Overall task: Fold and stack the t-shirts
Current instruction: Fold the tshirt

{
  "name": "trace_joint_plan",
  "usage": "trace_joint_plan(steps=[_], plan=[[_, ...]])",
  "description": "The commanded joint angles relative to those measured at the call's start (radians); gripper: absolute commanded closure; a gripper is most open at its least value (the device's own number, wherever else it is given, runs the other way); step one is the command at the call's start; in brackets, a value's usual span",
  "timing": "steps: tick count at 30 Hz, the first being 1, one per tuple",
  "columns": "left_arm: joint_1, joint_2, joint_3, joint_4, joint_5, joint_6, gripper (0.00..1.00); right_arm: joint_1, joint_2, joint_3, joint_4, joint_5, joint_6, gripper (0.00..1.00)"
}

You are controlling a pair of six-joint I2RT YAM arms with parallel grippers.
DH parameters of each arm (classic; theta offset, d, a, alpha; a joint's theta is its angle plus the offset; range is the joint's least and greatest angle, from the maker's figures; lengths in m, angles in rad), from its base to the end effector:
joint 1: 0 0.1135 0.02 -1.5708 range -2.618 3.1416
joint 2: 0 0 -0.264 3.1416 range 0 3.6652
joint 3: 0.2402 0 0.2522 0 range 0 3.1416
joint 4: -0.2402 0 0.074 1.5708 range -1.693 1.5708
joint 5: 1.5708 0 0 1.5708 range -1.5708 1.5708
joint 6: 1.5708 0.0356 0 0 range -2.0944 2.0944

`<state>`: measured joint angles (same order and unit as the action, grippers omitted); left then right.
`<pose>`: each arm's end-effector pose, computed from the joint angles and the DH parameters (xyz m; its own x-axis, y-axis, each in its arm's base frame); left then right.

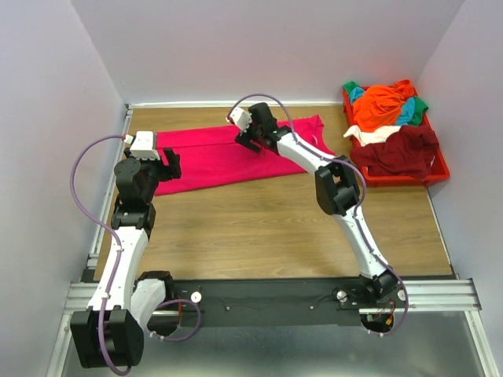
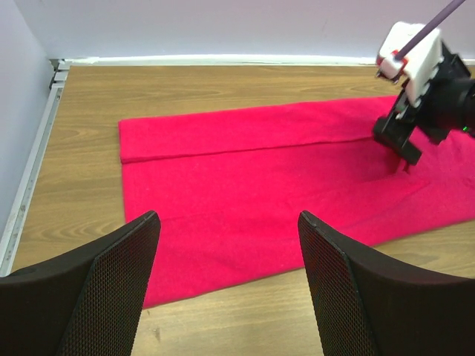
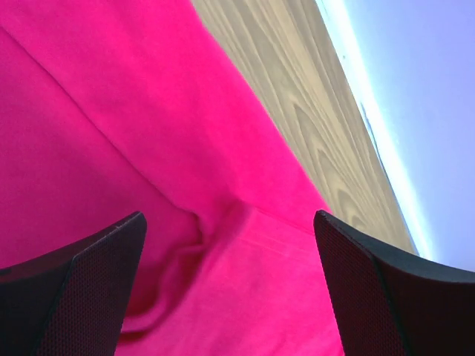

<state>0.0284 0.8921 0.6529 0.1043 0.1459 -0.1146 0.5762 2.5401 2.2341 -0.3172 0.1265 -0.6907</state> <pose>0.2148 0.0009 0.3046 -0.1468 -0.1173 -0.9822 0.0998 0.9861 -0.1327 0.4872 0.3112 0.1825 -0.0876 -0.8106 -0.5790 -0.6622 0.4816 -0.5741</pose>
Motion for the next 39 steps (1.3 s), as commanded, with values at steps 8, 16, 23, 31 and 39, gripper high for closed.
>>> trace_joint_plan(steps=[8,16,23,31,39], plan=[[-0.005,-0.018,0.014,0.011,-0.031,0.015,0.18,-0.052,-0.463,-0.485,0.049,-0.713,-0.037,0.0],[-0.007,-0.146,-0.012,0.002,-0.405,-0.072,0.17,0.196,-0.498,-0.671,-0.165,-0.574,-0.326,0.01],[-0.008,-0.18,-0.019,0.003,-0.433,-0.08,0.17,0.28,-0.334,-0.476,-0.051,-0.334,-0.142,0.4],[-0.008,-0.173,-0.015,0.005,-0.401,-0.085,0.18,0.323,-0.172,-0.352,-0.026,-0.182,-0.102,0.45],[-0.008,-0.176,-0.013,0.008,-0.37,-0.076,0.18,0.327,-0.133,-0.372,-0.014,-0.145,-0.104,0.69]])
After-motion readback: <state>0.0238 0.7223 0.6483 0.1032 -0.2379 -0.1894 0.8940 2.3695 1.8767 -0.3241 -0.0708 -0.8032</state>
